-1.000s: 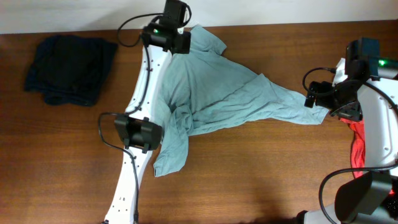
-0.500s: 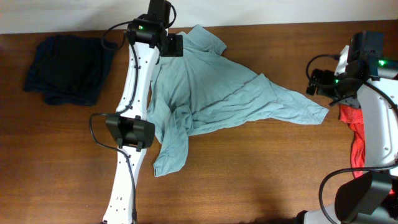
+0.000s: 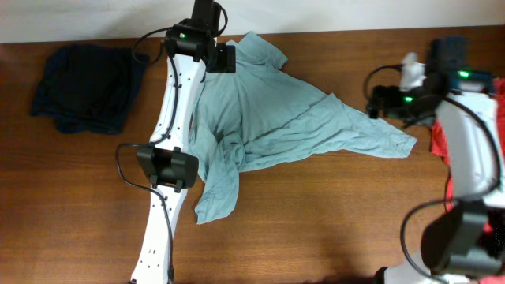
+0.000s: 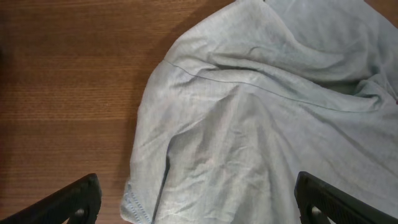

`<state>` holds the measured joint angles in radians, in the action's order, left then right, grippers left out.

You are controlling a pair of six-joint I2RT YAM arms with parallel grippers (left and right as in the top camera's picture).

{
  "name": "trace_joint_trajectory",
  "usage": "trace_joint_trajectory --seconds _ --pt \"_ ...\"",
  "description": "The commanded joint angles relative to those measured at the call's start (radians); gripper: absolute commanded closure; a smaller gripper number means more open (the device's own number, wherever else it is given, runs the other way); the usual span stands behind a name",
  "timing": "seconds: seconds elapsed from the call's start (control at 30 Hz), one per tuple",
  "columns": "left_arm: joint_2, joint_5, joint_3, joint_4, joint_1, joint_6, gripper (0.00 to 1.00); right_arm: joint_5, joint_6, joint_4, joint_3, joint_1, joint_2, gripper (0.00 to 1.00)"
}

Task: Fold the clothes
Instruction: 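Move the right gripper to the shirt's right sleeve edge and grasp it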

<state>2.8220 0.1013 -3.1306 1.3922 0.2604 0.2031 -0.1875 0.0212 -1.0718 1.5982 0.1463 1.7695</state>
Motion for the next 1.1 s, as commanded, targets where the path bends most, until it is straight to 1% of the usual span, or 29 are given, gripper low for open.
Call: trace_joint_trajectory --seconds 0.0,0.03,0.1,0.13,0.3,0.43,0.53,0.67,0.83,0.93,1.07 --pt "-0.017 -0.007 -0.007 0.001 0.000 0.009 0.01 -0.019 0.061 0.069 -0.003 -0.048 0.087 0.01" --pt "-0.017 -0.007 -0.007 0.001 0.000 0.009 0.01 -0.019 0.061 0.106 -0.003 -0.058 0.110 0.04" --pt "-0.017 -0.007 -0.007 0.001 -0.001 0.009 0.01 -0.018 0.061 0.187 -0.003 -0.077 0.156 0.17" --pt "-0.017 -0.007 -0.007 0.001 -0.001 0.009 0.01 -0.018 0.061 0.231 -0.003 -0.086 0.179 0.21" --pt "-0.017 -0.007 -0.007 0.001 0.000 0.009 0.01 0.010 0.061 0.432 -0.003 -0.126 0.274 0.20" --pt "-0.017 -0.007 -0.007 0.001 0.000 0.009 0.01 0.070 0.079 0.528 -0.003 -0.155 0.338 0.20" --pt "-0.017 -0.007 -0.007 0.001 0.000 0.009 0.01 0.100 0.095 0.558 -0.003 -0.169 0.375 0.21" --pt "-0.017 -0.007 -0.006 0.001 -0.001 0.009 0.01 0.114 0.095 0.585 -0.003 -0.180 0.413 0.27" --pt "-0.017 -0.007 -0.006 0.001 0.000 0.009 0.01 0.114 0.095 0.605 -0.003 -0.179 0.447 0.31" --pt "-0.017 -0.007 -0.006 0.001 0.000 0.009 0.01 0.114 0.095 0.612 -0.003 -0.180 0.455 0.40" --pt "-0.017 -0.007 -0.006 0.001 0.000 0.009 0.01 0.114 0.095 0.623 -0.003 -0.180 0.455 0.57"
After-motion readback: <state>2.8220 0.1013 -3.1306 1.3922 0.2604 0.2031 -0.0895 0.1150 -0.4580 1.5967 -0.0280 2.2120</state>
